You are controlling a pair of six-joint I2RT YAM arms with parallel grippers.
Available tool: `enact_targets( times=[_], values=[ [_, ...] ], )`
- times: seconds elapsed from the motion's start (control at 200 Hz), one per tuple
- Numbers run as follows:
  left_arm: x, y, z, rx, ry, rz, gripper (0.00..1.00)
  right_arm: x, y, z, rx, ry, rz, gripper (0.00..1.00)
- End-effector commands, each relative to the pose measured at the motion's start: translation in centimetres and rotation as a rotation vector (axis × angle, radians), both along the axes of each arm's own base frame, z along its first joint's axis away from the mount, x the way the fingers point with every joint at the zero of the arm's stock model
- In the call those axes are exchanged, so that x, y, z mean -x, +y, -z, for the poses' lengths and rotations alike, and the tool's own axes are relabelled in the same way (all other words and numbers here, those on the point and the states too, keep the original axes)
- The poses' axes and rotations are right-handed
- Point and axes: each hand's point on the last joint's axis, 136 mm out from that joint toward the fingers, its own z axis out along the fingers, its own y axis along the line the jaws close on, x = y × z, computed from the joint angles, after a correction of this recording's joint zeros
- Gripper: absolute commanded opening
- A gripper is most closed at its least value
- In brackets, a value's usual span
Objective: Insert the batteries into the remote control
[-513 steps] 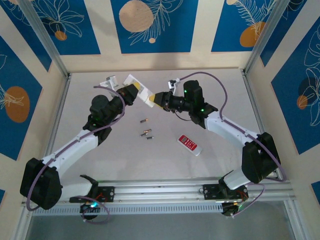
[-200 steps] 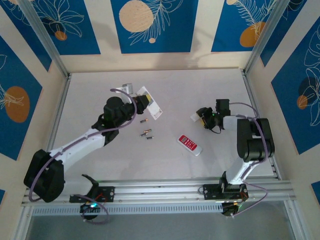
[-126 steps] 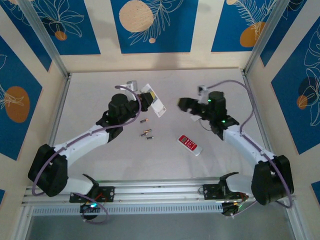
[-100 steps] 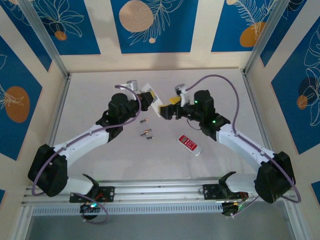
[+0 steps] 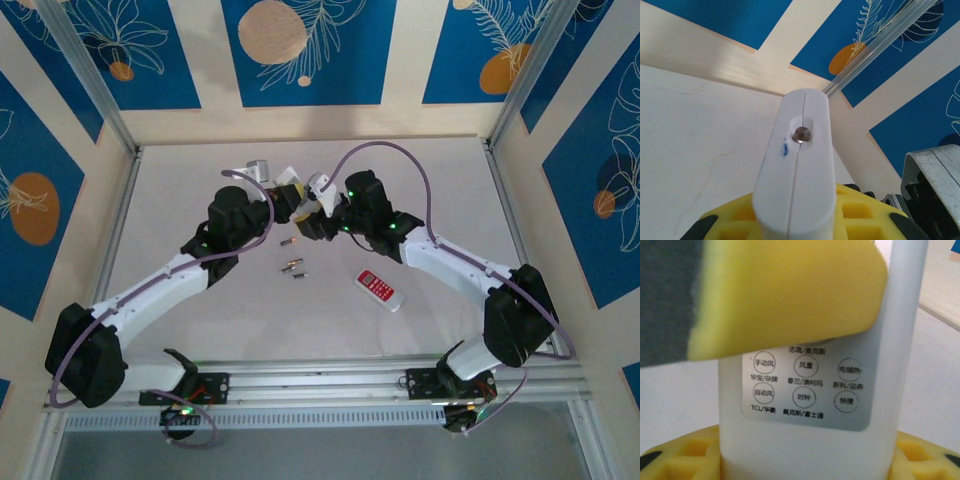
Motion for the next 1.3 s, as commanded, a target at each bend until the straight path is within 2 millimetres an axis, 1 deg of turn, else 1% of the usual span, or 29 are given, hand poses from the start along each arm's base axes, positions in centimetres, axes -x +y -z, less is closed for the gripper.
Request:
enact_targets(
  times=[0.0, 0.02, 0.05, 0.06, 0.09, 0.125, 0.165, 0.215, 0.28, 0.29, 0.295, 0.305, 0.31, 0.315, 0.32, 0.385, 0.43, 0.45, 0.505, 0.555, 0.605, 0.645, 0.74, 0.835, 0.9, 1.025, 1.13, 1.185, 1.295],
  values=[
    [0.8, -0.2, -2.9, 0.028, -0.074, 0.024, 0.07, -0.7, 0.5, -1.0, 0.046, -0.133, 0.0, 0.39],
    [0.9, -0.1, -2.8, 0.02, -0.077, 0.021, 0.15, -0.9, 0.4, -0.9, 0.057, -0.145, 0.002, 0.37],
    [1.0, 0.3, -2.9, 0.01, -0.087, 0.011, 0.34, -1.2, 0.0, -0.5, 0.081, -0.169, 0.002, 0.34],
    [1.0, 0.4, -2.9, 0.005, -0.092, 0.007, 0.39, -1.2, 0.0, -0.4, 0.083, -0.172, 0.001, 0.34],
    [1.1, 0.9, -3.0, -0.009, -0.107, -0.009, 0.58, -1.5, -0.4, -0.1, 0.103, -0.196, -0.003, 0.34],
    [1.2, 1.7, -3.1, -0.034, -0.123, -0.038, 0.73, -1.6, -0.7, 0.3, 0.119, -0.213, -0.017, 0.34],
    [1.4, 2.8, -3.1, -0.077, -0.139, -0.074, 0.84, -1.8, -1.2, 1.1, 0.155, -0.245, -0.051, 0.34],
    [1.8, 4.3, -2.8, -0.164, -0.149, -0.123, 0.89, -2.0, -1.7, 2.3, 0.22, -0.287, -0.102, 0.33],
    [2.5, 6.5, -2.2, -0.282, -0.157, -0.18, 0.93, -2.1, -2.9, 5.2, 0.392, -0.338, -0.205, 0.34],
    [2.6, 6.7, -2.1, -0.297, -0.158, -0.186, 0.93, -2.1, -3.2, 6.2, 0.443, -0.341, -0.233, 0.33],
    [2.7, 6.9, -2.1, -0.304, -0.158, -0.191, 0.93, -2.1, -3.2, 6.2, 0.443, -0.341, -0.233, 0.33],
    [2.8, 7.2, -2.0, -0.319, -0.159, -0.195, 0.93, -2.1, -3.7, 7.1, 0.491, -0.34, -0.255, 0.33],
    [2.8, 7.2, -2.0, -0.325, -0.161, -0.196, 0.94, -2.1, -3.7, 7.1, 0.491, -0.34, -0.255, 0.33],
    [2.9, 7.4, -2.0, -0.332, -0.161, -0.198, 0.94, -2.1, -3.9, 7.7, 0.525, -0.342, -0.275, 0.34],
    [3.0, 7.5, -1.9, -0.339, -0.16, -0.201, 0.94, -2.1, -3.9, 7.7, 0.525, -0.342, -0.275, 0.34],
    [3.8, 8.7, -1.6, -0.396, -0.171, -0.217, 0.95, -2.3, -5.9, 11.4, 0.707, -0.31, -0.37, 0.33],
    [4.3, 9.1, -1.3, -0.419, -0.18, -0.211, 0.96, -2.9, -6.9, 12.2, 0.757, -0.271, -0.382, 0.33],
    [4.6, 9.3, -1.3, -0.423, -0.188, -0.206, 1.0, -3.0, -7.4, 12.5, 0.766, -0.231, -0.392, 0.33],
    [5.3, 9.3, -1.1, -0.426, -0.2, -0.186, 1.0, -2.7, -7.9, 12.7, 0.759, -0.151, -0.424, 0.34],
    [5.8, 9.3, -0.9, -0.427, -0.21, -0.166, 1.0, -2.0, -8.0, 13.5, 0.758, -0.086, -0.468, 0.35],
    [6.2, 9.2, -0.4, -0.426, -0.213, -0.147, 1.0, -1.3, -8.3, 15.2, 0.799, -0.048, -0.523, 0.38],
    [6.4, 9.1, 0.0, -0.43, -0.208, -0.135, 1.0, -1.3, -8.4, 16.3, 0.838, -0.04, -0.534, 0.38],
    [6.8, 8.9, 1.1, -0.444, -0.179, -0.104, 1.0, -1.9, -9.3, 18.8, 0.896, 0.014, -0.526, 0.39],
    [7.3, 8.9, 1.7, -0.449, -0.16, -0.082, 1.0, -3.0, -10.8, 20.9, 0.969, 0.044, -0.508, 0.4],
    [7.6, 9.1, 2.1, -0.444, -0.158, -0.085, 1.0, -3.8, -11.0, 21.5, 0.995, 0.024, -0.495, 0.43],
    [7.6, 9.6, 2.3, -0.457, -0.159, -0.107, 1.0, -5.4, -11.3, 22.0, 1.028, 0.024, -0.447, 0.53],
    [7.4, 9.7, 2.2, -0.488, -0.163, -0.11, 1.0, -5.7, -10.3, 21.4, 0.995, 0.021, -0.417, 0.61],
    [7.3, 9.7, 2.4, -0.51, -0.158, -0.108, 1.0, -5.4, -9.7, 20.8, 0.972, 0.013, -0.417, 0.64],
    [7.1, 9.8, 2.3, -0.548, -0.145, -0.104, 1.0, -5.2, -9.2, 19.6, 0.936, 0.011, -0.411, 0.67]
  ],
)
